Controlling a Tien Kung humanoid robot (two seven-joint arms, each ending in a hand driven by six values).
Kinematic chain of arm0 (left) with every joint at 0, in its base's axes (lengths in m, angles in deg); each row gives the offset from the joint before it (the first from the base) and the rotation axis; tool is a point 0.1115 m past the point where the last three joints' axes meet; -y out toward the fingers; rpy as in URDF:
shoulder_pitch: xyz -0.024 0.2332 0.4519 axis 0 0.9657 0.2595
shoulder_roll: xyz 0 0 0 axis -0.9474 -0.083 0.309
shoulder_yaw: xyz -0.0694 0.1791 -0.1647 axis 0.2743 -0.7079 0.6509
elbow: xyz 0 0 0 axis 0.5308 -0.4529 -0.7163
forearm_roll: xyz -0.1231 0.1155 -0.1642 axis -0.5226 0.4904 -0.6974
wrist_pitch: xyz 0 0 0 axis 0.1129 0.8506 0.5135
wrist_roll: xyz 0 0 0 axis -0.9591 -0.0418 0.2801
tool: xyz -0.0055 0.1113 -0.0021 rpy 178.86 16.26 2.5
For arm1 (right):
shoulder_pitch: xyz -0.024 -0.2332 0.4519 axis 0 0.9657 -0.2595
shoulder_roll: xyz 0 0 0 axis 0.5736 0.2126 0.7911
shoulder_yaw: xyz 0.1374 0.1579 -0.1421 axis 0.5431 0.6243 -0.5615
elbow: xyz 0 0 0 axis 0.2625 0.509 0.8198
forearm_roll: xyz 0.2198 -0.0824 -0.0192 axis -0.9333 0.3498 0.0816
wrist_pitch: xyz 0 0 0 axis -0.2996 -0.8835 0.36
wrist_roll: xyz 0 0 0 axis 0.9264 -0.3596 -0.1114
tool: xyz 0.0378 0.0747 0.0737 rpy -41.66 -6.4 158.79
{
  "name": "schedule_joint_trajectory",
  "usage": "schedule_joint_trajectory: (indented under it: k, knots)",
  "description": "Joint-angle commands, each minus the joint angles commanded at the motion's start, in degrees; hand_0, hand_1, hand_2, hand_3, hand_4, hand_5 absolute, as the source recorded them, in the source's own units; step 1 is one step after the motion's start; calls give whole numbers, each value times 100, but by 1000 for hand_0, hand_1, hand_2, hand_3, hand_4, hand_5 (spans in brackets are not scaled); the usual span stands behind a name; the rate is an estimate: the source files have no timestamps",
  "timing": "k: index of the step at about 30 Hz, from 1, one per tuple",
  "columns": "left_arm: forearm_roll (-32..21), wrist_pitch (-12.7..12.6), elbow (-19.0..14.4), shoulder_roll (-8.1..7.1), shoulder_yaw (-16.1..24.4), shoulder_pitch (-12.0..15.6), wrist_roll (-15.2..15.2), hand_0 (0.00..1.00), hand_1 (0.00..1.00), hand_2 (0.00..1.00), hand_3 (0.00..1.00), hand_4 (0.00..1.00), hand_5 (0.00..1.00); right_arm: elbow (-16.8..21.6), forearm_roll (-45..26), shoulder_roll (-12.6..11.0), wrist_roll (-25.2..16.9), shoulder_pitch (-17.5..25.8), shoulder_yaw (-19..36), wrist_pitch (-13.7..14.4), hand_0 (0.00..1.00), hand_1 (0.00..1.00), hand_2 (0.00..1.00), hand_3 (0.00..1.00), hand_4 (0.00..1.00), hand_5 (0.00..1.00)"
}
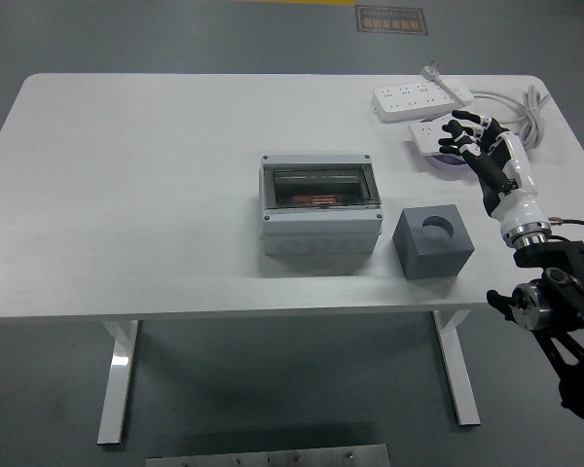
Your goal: Fetch the battery,place it into the box,close the lid of the box
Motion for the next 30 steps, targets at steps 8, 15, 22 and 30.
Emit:
schedule_joint_trajectory:
  k: [8, 15, 22, 30]
  knots:
    - [-264, -63, 84, -18, -119, -65, 173, 586, 707, 658, 611, 698, 192, 27, 239, 38, 60, 61, 6, 111, 617, 546, 554, 605, 765, 408]
    - [-334, -35, 111, 32, -156, -105, 214, 587, 705, 657, 610, 697, 194, 94, 341, 16, 100, 109, 27, 150, 608, 549, 542, 601, 754, 426]
    - [-252, 17, 122, -2, -114, -215, 201, 587, 705, 653, 610, 697, 194, 180, 538, -37, 197, 79, 91, 231, 611, 546, 540, 604, 754, 426]
    - [-173, 101, 166, -38, -89, -474, 238, 588, 702, 652, 610, 697, 194, 192, 688, -72, 284, 129, 243, 316, 620, 551, 541, 609, 741, 430]
